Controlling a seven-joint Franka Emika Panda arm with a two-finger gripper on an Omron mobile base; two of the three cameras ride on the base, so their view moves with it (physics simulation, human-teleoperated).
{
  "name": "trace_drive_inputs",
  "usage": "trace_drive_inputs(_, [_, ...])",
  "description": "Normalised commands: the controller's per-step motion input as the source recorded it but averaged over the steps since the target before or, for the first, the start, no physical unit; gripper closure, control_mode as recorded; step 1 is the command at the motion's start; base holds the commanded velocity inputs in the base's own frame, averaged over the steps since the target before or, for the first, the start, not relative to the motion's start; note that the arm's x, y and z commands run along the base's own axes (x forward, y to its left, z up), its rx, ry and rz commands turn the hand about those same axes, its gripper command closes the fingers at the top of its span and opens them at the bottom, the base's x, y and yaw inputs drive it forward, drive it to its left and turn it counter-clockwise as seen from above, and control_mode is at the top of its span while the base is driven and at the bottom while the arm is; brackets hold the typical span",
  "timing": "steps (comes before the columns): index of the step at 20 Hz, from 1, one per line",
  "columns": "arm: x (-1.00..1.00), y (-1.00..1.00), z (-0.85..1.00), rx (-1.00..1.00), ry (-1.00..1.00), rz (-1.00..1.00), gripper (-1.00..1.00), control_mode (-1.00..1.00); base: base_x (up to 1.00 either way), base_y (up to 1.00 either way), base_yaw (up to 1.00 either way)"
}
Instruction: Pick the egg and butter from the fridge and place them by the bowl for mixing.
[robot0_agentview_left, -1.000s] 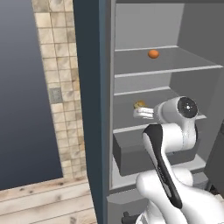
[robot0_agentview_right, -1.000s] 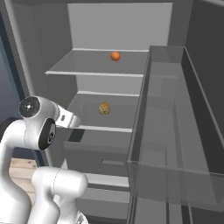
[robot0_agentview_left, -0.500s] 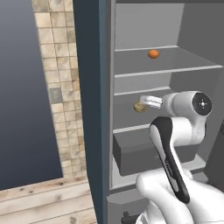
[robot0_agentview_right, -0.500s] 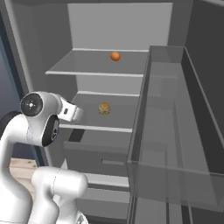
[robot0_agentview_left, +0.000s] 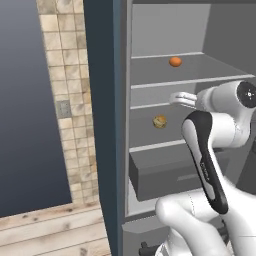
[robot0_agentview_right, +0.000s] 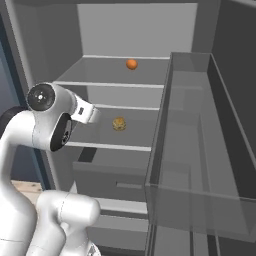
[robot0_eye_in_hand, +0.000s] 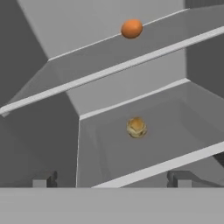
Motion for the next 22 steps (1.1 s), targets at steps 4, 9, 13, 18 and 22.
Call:
trace_drive_inputs(4, [-0.03, -0.23, 0.41, 0.0, 0.0, 0.0, -1.0, -1.0, 0.0, 0.0, 0.0])
trace_drive_inputs(9, [0.0, -0.23, 0.43, -0.01, -0.01, 0.0, -1.0, -1.0, 0.0, 0.0, 0.0])
trace_drive_inputs(13, [0.0, -0.21, 0.42, -0.09, 0.0, 0.0, -1.0, -1.0, 0.0, 0.0, 0.0])
trace_drive_inputs(18, [0.02, -0.23, 0.36, -0.15, 0.0, 0.03, -1.0, -1.0, 0.0, 0.0, 0.0])
trace_drive_inputs(22, [0.15, -0.26, 0.3, -0.13, 0.01, 0.02, -1.0, -1.0, 0.0, 0.0, 0.0])
